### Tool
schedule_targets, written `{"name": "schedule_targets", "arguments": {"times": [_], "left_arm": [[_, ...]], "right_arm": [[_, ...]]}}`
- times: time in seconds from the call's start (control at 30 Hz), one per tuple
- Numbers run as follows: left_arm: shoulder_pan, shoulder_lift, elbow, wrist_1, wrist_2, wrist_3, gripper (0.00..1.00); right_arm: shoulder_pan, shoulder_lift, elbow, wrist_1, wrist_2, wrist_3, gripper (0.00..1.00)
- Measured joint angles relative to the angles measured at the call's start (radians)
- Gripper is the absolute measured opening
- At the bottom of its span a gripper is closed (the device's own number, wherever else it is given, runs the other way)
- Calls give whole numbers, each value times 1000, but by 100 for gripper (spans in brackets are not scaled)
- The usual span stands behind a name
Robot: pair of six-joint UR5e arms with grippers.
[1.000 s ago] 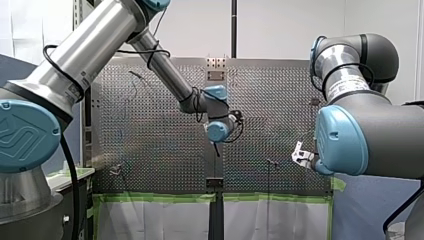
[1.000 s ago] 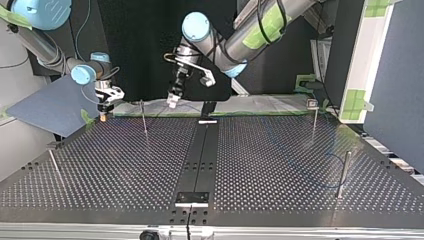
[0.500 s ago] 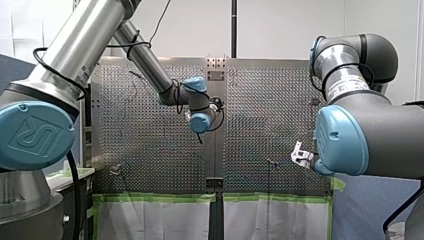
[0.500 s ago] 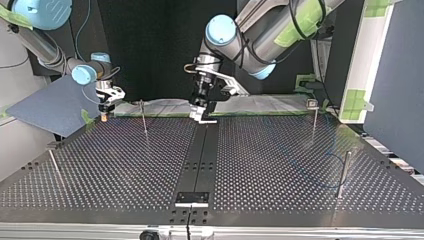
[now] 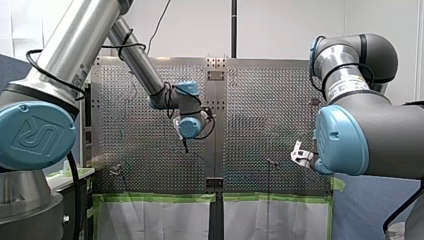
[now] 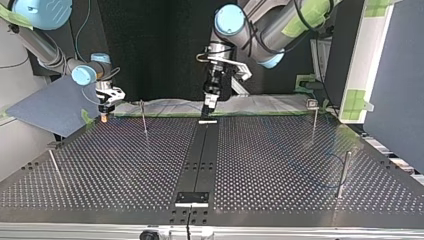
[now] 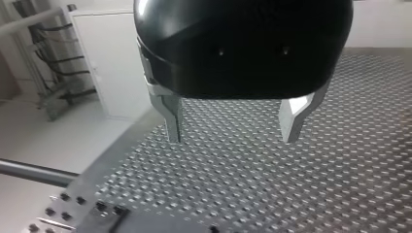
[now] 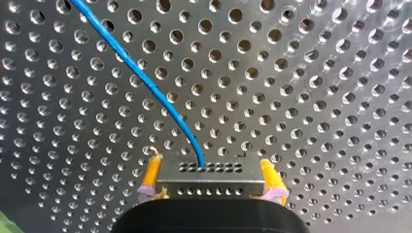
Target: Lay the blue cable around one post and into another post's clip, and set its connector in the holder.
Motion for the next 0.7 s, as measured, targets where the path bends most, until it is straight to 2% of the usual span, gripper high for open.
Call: {"name": "schedule_targets", "arguments": {"times": [0.7], "left_arm": [[1, 0, -191, 61, -2, 4, 98]], "right_arm": [[4, 0, 0, 3, 0, -1, 0]]}}
